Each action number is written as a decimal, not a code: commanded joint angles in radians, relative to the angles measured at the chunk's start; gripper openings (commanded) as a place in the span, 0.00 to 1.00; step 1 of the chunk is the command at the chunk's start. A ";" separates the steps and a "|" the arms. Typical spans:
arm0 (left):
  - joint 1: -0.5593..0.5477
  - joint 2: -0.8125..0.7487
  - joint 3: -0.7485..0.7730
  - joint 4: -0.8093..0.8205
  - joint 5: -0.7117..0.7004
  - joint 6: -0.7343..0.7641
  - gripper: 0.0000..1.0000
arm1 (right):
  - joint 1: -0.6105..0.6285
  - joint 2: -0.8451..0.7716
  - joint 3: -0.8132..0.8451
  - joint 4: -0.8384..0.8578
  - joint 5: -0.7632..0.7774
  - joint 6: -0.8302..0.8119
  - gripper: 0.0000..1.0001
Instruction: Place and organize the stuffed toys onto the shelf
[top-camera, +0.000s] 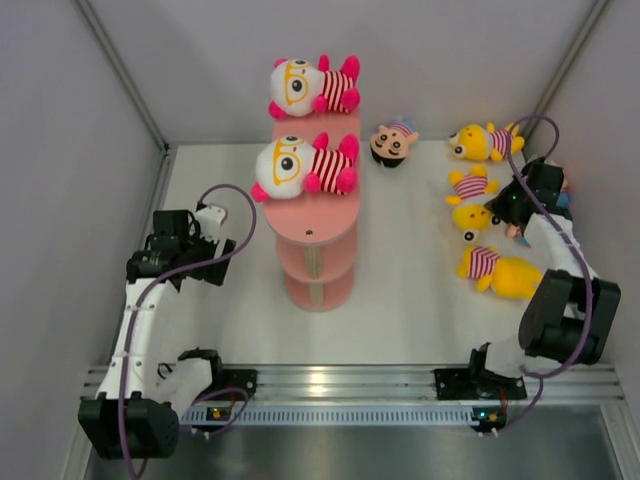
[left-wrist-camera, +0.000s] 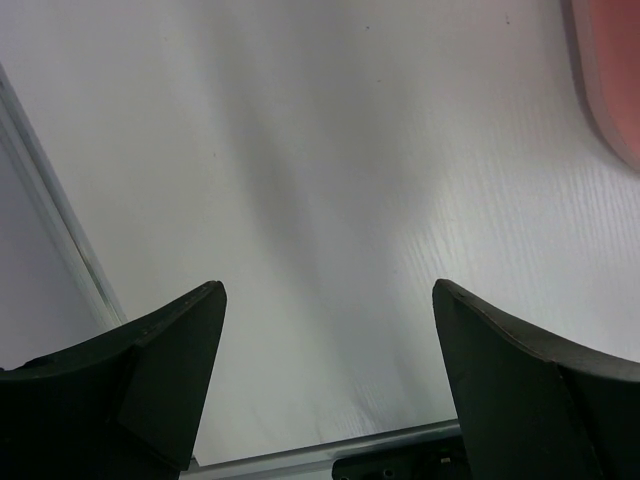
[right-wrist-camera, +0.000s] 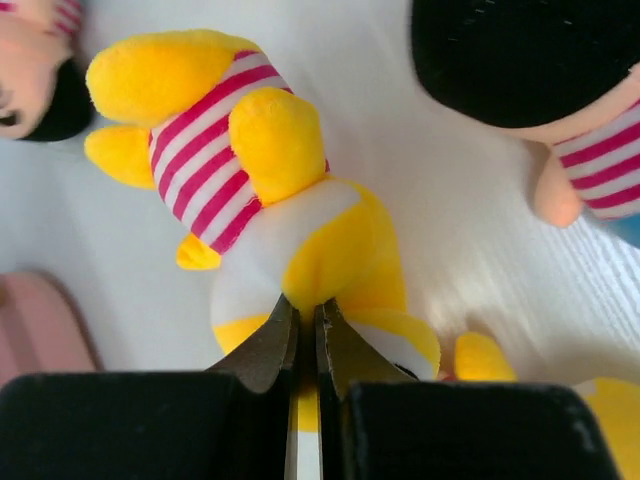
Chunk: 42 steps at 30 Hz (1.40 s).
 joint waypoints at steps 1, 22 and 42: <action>-0.002 -0.054 0.055 -0.096 0.070 0.038 0.90 | 0.070 -0.221 -0.012 0.019 -0.033 0.006 0.00; -0.002 -0.273 0.351 -0.182 0.489 0.032 0.96 | 0.502 -0.747 0.264 0.227 -0.220 0.084 0.00; 0.013 -0.142 0.811 -0.180 0.725 -0.113 0.99 | 1.245 -0.212 0.615 0.534 -0.030 0.064 0.00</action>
